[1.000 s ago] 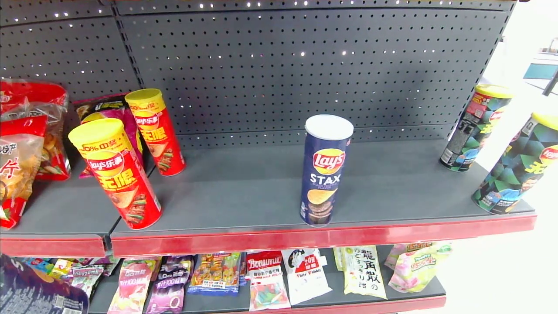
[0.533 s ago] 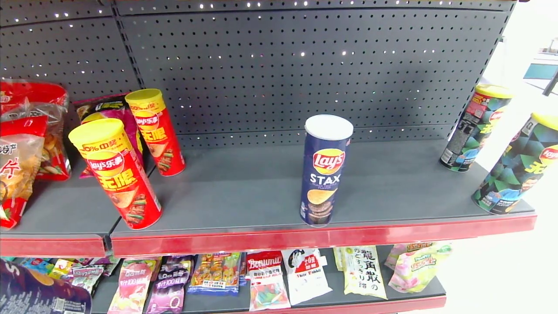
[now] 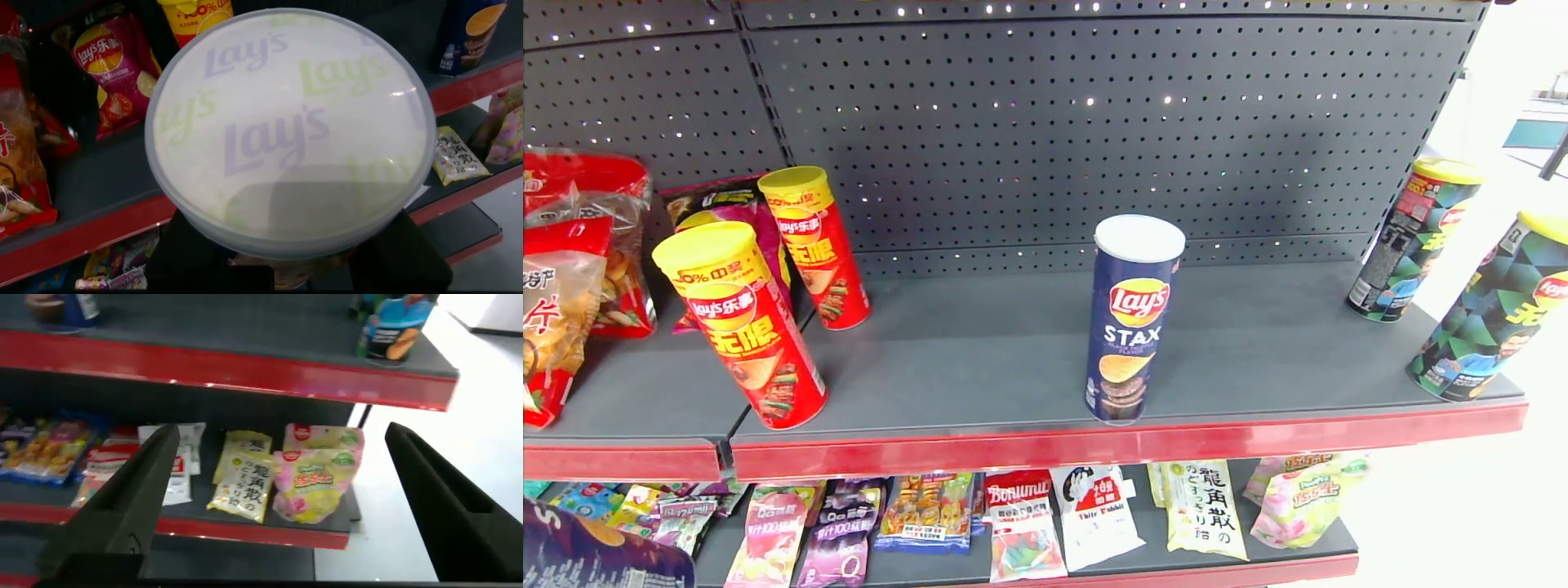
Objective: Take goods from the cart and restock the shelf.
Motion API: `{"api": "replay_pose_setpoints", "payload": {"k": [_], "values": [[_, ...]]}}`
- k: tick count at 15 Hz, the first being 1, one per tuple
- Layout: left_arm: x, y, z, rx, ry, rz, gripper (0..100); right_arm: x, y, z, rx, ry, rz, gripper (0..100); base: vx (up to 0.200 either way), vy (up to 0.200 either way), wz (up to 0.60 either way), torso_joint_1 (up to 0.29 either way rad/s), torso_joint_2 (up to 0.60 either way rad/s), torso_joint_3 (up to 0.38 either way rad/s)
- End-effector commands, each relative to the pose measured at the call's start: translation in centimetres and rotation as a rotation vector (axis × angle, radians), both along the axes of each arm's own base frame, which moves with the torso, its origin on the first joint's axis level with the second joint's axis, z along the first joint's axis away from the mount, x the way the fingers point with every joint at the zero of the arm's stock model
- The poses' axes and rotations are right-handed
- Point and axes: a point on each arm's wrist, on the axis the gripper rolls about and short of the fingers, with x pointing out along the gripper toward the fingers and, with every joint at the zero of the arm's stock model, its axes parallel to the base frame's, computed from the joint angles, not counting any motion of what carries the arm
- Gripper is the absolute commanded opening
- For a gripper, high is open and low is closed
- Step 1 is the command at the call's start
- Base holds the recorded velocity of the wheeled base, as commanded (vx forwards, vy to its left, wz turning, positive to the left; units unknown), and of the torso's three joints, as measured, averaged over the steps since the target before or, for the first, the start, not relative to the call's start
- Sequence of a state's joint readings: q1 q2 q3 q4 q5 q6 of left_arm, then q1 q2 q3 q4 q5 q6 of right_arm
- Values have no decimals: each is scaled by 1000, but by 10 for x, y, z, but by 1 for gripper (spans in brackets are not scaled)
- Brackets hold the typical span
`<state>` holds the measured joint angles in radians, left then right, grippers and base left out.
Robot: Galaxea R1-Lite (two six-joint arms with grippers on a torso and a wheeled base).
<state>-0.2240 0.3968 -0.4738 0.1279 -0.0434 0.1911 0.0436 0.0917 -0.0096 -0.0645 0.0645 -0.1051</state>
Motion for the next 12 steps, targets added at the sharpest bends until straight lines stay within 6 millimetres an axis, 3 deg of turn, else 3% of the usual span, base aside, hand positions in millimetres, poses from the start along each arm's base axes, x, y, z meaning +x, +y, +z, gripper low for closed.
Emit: {"api": "replay_pose_setpoints", "payload": {"k": [1,2,5,8,12], "values": [[-2,0,0,-2,-7,2,0,-1,0,-3,7,-3,8,100,0,0,0,0,0,0],[-2,0,1,-12,-10,6,0,-1,-2,-3,38,-1,-90,100,0,0,0,0,0,0],[-4,1,0,-17,-19,13,0,-7,-2,-4,16,-82,-157,100,0,0,0,0,0,0],[-4,1,-1,-15,-15,12,0,-7,1,-4,5,-73,-28,100,0,0,0,0,0,0],[-6,2,-1,-19,-25,13,0,-8,-2,-5,95,-36,-152,100,0,0,0,0,0,0]]}}
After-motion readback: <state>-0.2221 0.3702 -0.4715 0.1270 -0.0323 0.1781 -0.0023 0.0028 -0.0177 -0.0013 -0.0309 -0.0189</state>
